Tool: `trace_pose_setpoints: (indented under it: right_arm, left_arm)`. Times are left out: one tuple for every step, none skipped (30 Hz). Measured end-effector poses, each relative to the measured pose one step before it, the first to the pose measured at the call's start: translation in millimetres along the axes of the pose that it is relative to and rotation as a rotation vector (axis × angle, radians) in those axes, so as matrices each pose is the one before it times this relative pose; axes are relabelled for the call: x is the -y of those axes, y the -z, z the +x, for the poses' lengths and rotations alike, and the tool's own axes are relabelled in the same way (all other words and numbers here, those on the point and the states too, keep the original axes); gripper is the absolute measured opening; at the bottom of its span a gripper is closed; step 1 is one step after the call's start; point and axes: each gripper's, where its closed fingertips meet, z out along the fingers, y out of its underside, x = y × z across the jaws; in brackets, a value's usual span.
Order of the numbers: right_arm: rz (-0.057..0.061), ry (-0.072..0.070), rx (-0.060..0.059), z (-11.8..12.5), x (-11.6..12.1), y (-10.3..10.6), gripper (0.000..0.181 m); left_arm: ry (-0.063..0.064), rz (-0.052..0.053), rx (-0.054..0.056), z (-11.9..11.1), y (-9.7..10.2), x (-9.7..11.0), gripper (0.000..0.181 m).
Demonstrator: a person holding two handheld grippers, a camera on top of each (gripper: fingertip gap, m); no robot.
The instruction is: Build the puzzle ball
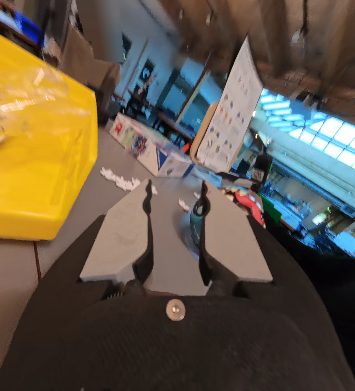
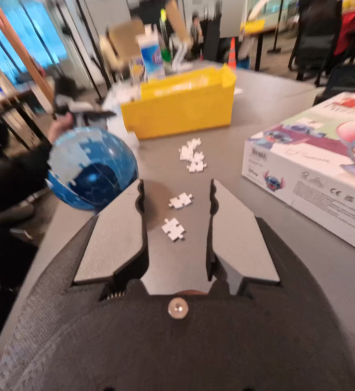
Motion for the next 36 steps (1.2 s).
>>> trace_pose_setpoints:
  right_arm:
    - [0.0476, -0.0201, 0.0074, 1.06, 6.79, 8.34, 0.057]
    - [0.0213, -0.0077, -0.0022, 1.95, 2.27, 7.15, 0.055]
    - [-0.0004, -0.0009, -0.0122, 2.77, -1.89, 5.62, 0.055]
    - [-0.0144, 0.0011, -0.0165, 3.09, -4.45, 4.4, 0.055]
    - [-0.0236, 0.003, -0.017, 2.97, -6.37, 3.24, 0.054]
    - [-0.0278, 0.0047, -0.0133, 2.3, -6.96, 2.1, 0.054]
    - [-0.0274, 0.0052, -0.0063, 1.06, -6.82, 1.13, 0.054]
    - [-0.0291, 0.0041, -0.0053, 0.97, -7.02, 0.26, 0.052]
    - [-0.03, 0.0057, -0.013, 1.82, -7.09, -0.41, 0.05]
    - [-0.0293, 0.0099, -0.0198, 2.61, -7.03, -1.12, 0.051]
    - [-0.03, 0.0134, -0.021, 2.45, -6.74, -1.62, 0.053]
    - [-0.0267, 0.0131, -0.0195, 1.92, -5.01, -1.61, 0.053]
    - [-0.0153, 0.0141, -0.0141, 0.64, -1.79, -1.26, 0.054]
    - [-0.0046, 0.0222, -0.0121, -0.01, -0.29, -0.76, 0.054]
    - [-0.0038, 0.0267, -0.0118, -0.43, -0.2, -0.96, 0.054]
    - [-0.0075, 0.0301, -0.0095, -0.85, -0.68, -1.34, 0.053]
    - [-0.0106, 0.0326, -0.0048, -1.41, -1.09, -1.58, 0.053]
    - [-0.0094, 0.0354, -0.0016, -1.74, -0.8, -1.78, 0.052]
    - [-0.0073, 0.0345, -0.0048, -0.97, -0.52, -1.75, 0.051]
    - [-0.0097, 0.027, -0.0103, 0.49, -0.83, -1.94, 0.05]
    - [-0.0142, 0.0161, -0.0071, 1.08, -1.46, -2.25, 0.049]
    - [-0.0158, 0.0075, 0.004, 0.43, -1.7, -2.36, 0.05]
    - [-0.0156, 0.0016, 0.0113, 0.2, -1.73, -2.42, 0.05]
    - [-0.0149, -0.0029, 0.0094, 1.16, -1.76, -2.1, 0.05]
    - [-0.0105, -0.0054, 0.002, 2.39, -1.25, -1.53, 0.05]
    - [-0.0043, -0.0056, -0.0027, 2.98, -0.43, -0.98, 0.05]
    - [0.0014, -0.0037, -0.0037, 2.79, 0.21, -0.38, 0.05]
    - [0.0061, -0.0011, -0.0065, 2.82, 0.83, 0.1, 0.049]
    - [0.0078, -0.0001, -0.0093, 2.87, 1.01, 0.37, 0.049]
    - [0.0063, -0.0005, -0.0075, 2.4, 0.79, 0.31, 0.049]
    - [0.004, -0.0007, -0.0062, 2.13, 0.58, 0.06, 0.049]
    - [0.0014, 0.0, -0.008, 2.33, 0.23, -0.21, 0.049]
    - [-0.0008, 0.0025, -0.0085, 2.09, 0.0, -0.52, 0.049]
    - [-0.0012, 0.0059, -0.0113, 2.21, 0.05, -0.8, 0.049]
    - [-0.002, 0.0079, -0.0162, 2.83, -0.07, -0.86, 0.049]
    - [-0.0029, 0.009, -0.0147, 2.6, 0.0, -1.16, 0.049]
  left_arm:
    - [-0.0286, 0.0138, 0.0256, -1.63, 0.45, 2.2, 0.043]
    - [-0.0636, -0.0121, 0.0448, -3.05, -0.51, -2.01, 0.043]
    - [-0.0819, -0.0354, 0.0517, -3.42, -1.82, -5.92, 0.043]
    - [-0.0806, -0.0501, 0.0503, -3.16, -2.91, -8.62, 0.043]
    - [-0.0538, -0.0511, 0.0407, -1.81, -4.04, -7.89, 0.044]
    - [-0.0332, -0.037, -0.0074, 4.25, -4.03, -5.02, 0.046]
    - [-0.0217, -0.0343, -0.0162, 4.18, -3.75, -4.47, 0.045]
    - [-0.0069, -0.0332, -0.0039, 0.82, -3.78, -4.21, 0.044]
    - [-0.001, -0.0292, -0.0075, 0.36, -3.38, -3.56, 0.044]
    - [0.0035, -0.0244, -0.0137, 0.85, -3.14, -2.91, 0.044]
    - [0.0053, -0.0165, -0.0159, 0.98, -2.74, -1.85, 0.044]
    - [0.0038, -0.0045, -0.0137, 1.02, -1.87, -0.16, 0.044]
    - [0.0005, 0.0094, -0.0156, 1.42, -0.63, 1.53, 0.044]
    - [-0.001, 0.0165, -0.0155, 1.55, 0.21, 2.46, 0.043]
    - [0.0006, 0.016, -0.0125, 0.99, 0.49, 2.33, 0.041]
    - [0.0021, 0.013, -0.0111, 0.73, 0.42, 1.95, 0.041]
    - [0.0005, 0.0117, -0.0112, 0.85, 0.64, 1.59, 0.041]
    - [-0.0051, 0.0137, -0.0107, 1.46, 0.69, 1.97, 0.041]
    - [-0.0147, 0.0201, -0.0037, 1.21, 1.0, 2.71, 0.041]
    - [-0.0227, 0.0218, 0.0028, 1.21, 1.02, 3.04, 0.04]
    - [-0.0249, 0.0154, 0.0003, 1.72, 0.6, 2.07, 0.039]
    - [-0.0199, 0.0053, -0.0027, 2.03, -0.07, 0.67, 0.039]
    - [-0.0121, -0.0045, -0.0063, 1.7, -0.78, -0.66, 0.039]
    - [-0.0072, -0.0054, -0.0088, 1.46, -1.06, -0.56, 0.039]
    - [-0.0065, 0.003, -0.0061, 0.62, -0.89, 0.55, 0.039]
    - [-0.0065, 0.0113, -0.0024, -0.19, -0.42, 1.76, 0.038]
    - [-0.0043, 0.0135, 0.0011, -0.96, -0.24, 1.92, 0.038]
    - [-0.0015, 0.0089, 0.0027, -1.14, -0.4, 1.34, 0.038]
    - [-0.0001, 0.0016, 0.0007, -0.53, -0.49, 0.31, 0.038]
    - [0.0007, -0.0039, -0.0065, 0.61, -0.46, -0.54, 0.039]
    - [-0.0014, 0.0002, -0.0049, 0.8, 0.02, -0.01, 0.038]
    - [-0.0031, 0.0048, 0.0003, 0.31, 0.43, 0.64, 0.038]
    - [-0.003, 0.0033, -0.0024, 0.62, 0.34, 0.35, 0.038]
    - [-0.0036, 0.0016, -0.0039, 0.8, 0.15, 0.23, 0.038]
    - [-0.0039, 0.0011, -0.0021, 0.71, 0.11, 0.03, 0.038]
    - [-0.0011, -0.0009, 0.002, -0.18, -0.09, -0.04, 0.038]
